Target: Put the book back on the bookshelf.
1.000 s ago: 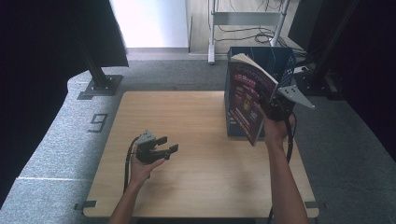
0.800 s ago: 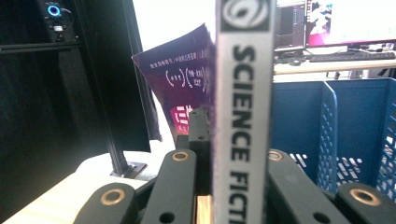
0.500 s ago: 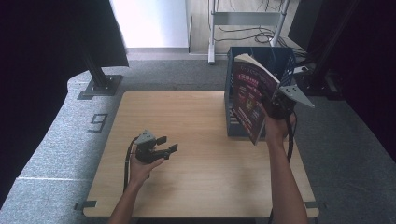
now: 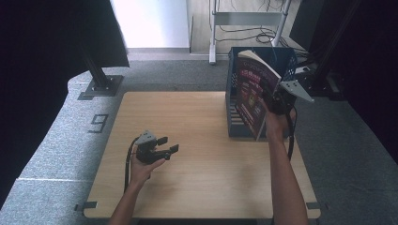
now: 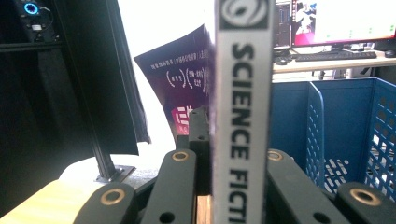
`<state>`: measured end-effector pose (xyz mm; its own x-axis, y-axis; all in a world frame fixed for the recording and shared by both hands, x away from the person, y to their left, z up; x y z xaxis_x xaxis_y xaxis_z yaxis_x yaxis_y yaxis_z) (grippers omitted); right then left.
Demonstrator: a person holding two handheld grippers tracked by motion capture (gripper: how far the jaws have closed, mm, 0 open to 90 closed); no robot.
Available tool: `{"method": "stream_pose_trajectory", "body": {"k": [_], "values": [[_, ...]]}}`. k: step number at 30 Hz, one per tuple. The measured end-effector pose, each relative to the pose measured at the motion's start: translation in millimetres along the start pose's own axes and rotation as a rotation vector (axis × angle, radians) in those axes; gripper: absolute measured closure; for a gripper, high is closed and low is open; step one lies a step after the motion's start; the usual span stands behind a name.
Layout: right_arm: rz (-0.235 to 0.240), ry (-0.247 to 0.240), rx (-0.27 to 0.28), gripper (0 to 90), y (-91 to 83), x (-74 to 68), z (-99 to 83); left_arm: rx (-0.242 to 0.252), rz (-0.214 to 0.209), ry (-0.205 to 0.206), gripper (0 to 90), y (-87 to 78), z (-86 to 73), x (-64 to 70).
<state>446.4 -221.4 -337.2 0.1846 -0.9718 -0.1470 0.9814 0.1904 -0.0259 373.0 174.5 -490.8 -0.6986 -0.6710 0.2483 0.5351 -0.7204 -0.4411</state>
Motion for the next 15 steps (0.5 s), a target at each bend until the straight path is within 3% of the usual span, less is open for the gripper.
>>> {"method": "stream_pose_trajectory", "body": {"k": [15], "values": [[-0.043,-0.01,0.01,81.8,24.0,-4.7,3.1,0.002,-0.011,0.001,32.4,-0.7,0.1,1.2]]}}
Point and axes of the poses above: each handheld gripper's, and its own axes: y roughly forward along the jaws, z roughly out of its top, x roughly to its right, the point moved 3 cm from there along y, roughly forward along the jaws, and after that the axes turned 4 degrees about -z, right-handed, at the moved point
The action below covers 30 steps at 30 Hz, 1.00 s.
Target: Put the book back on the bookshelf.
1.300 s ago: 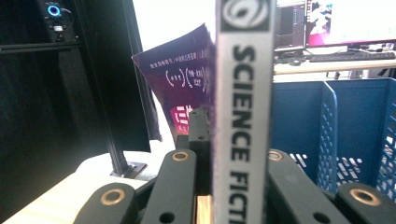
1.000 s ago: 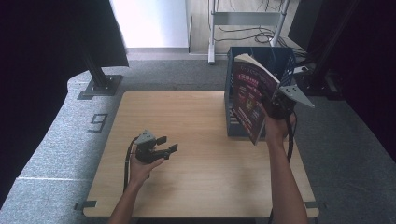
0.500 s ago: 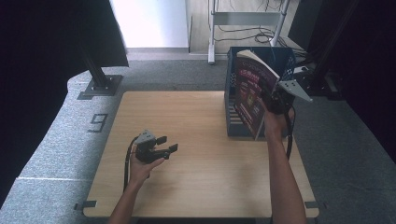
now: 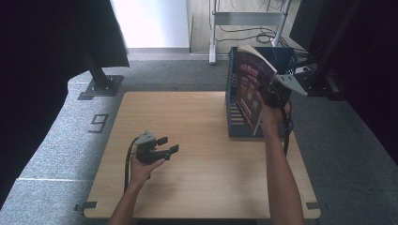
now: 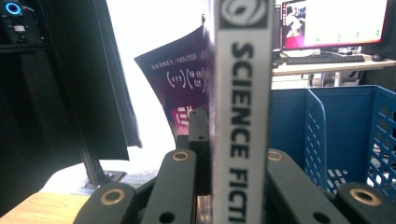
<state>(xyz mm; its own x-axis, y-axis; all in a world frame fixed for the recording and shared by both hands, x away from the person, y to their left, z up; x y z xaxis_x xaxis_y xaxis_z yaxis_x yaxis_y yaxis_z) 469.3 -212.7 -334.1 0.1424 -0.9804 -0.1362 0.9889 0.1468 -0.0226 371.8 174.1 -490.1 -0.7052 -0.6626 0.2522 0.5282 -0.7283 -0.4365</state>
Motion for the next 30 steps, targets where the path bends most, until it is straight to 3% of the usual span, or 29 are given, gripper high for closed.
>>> {"method": "stream_pose_trajectory", "body": {"k": [30], "values": [[-0.054,0.011,0.041,81.7,44.8,-0.2,-3.5,0.018,-0.001,-0.019,32.4,-6.2,0.6,-7.9]]}}
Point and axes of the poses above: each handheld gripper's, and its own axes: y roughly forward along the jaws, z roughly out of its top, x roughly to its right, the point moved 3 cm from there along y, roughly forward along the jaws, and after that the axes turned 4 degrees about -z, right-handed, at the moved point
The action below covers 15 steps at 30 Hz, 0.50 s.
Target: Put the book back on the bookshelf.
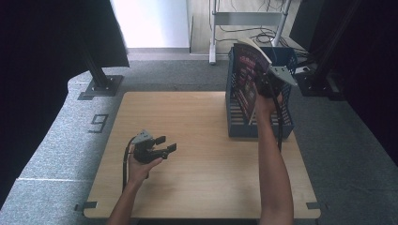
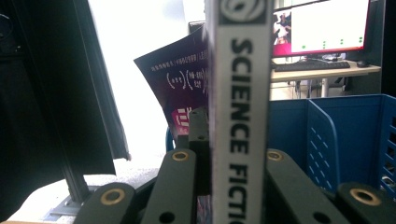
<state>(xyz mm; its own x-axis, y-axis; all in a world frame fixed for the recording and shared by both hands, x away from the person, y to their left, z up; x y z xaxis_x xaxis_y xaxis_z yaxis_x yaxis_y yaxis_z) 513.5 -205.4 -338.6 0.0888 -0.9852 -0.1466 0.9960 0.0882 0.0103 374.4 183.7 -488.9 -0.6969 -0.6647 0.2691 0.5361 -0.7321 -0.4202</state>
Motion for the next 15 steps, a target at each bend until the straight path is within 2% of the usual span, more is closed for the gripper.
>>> {"method": "stream_pose_trajectory", "body": {"k": [10,15], "values": [[0.0,-0.003,0.012,81.7,16.3,-5.9,-12.5,0.003,-0.002,-0.002,32.5,0.3,-0.3,-4.1],[-0.006,0.01,0.013,81.7,23.6,-6.7,-18.8,0.001,-0.001,-0.003,32.5,1.4,-0.9,-4.2]]}}
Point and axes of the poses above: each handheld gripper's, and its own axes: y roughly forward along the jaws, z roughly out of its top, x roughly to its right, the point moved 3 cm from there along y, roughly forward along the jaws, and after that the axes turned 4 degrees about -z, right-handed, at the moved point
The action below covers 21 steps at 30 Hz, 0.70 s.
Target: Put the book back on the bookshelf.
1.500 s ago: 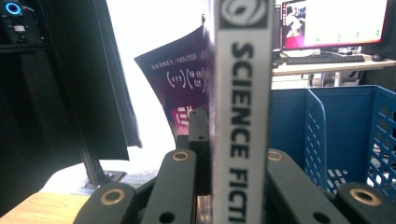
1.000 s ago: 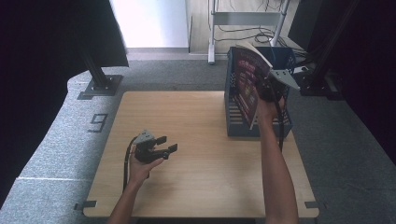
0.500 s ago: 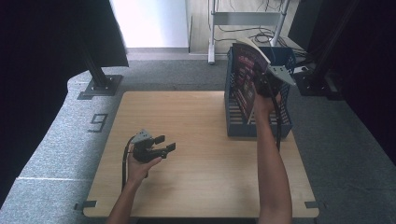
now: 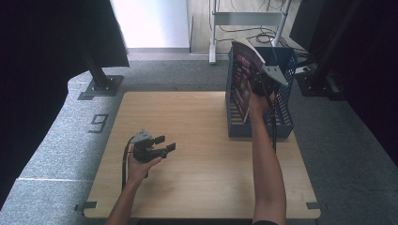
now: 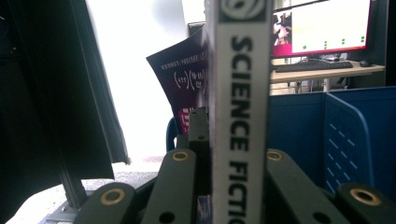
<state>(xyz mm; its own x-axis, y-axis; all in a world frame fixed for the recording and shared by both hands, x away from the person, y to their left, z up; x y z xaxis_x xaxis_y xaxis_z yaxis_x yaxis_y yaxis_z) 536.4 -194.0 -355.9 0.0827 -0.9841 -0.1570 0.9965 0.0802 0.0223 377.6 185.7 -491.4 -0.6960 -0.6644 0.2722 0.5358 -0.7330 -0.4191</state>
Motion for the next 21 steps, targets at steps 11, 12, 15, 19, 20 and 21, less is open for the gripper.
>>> {"method": "stream_pose_trajectory", "body": {"k": [11,12,15,19,20,21], "values": [[-0.015,-0.029,0.002,81.7,8.8,-8.7,-12.6,0.006,0.006,0.0,32.6,0.4,-0.7,-0.7],[-0.015,-0.029,0.002,81.7,8.8,-8.7,-12.6,0.006,0.006,0.0,32.6,0.4,-0.7,-0.7],[-0.021,-0.026,-0.008,81.6,12.0,-9.9,-21.0,0.013,0.008,0.001,32.6,-1.2,-0.5,-0.6],[-0.025,-0.029,-0.029,81.6,15.4,-9.9,-30.7,0.011,0.011,-0.003,32.7,-1.9,-1.1,-1.5],[-0.027,-0.03,-0.035,81.6,15.9,-9.8,-33.0,0.014,0.016,0.0,32.7,-2.0,-1.2,-1.6],[-0.029,-0.03,-0.038,81.6,16.6,-9.7,-35.1,0.014,0.016,0.0,33.1,-2.0,-1.2,-1.6]]}}
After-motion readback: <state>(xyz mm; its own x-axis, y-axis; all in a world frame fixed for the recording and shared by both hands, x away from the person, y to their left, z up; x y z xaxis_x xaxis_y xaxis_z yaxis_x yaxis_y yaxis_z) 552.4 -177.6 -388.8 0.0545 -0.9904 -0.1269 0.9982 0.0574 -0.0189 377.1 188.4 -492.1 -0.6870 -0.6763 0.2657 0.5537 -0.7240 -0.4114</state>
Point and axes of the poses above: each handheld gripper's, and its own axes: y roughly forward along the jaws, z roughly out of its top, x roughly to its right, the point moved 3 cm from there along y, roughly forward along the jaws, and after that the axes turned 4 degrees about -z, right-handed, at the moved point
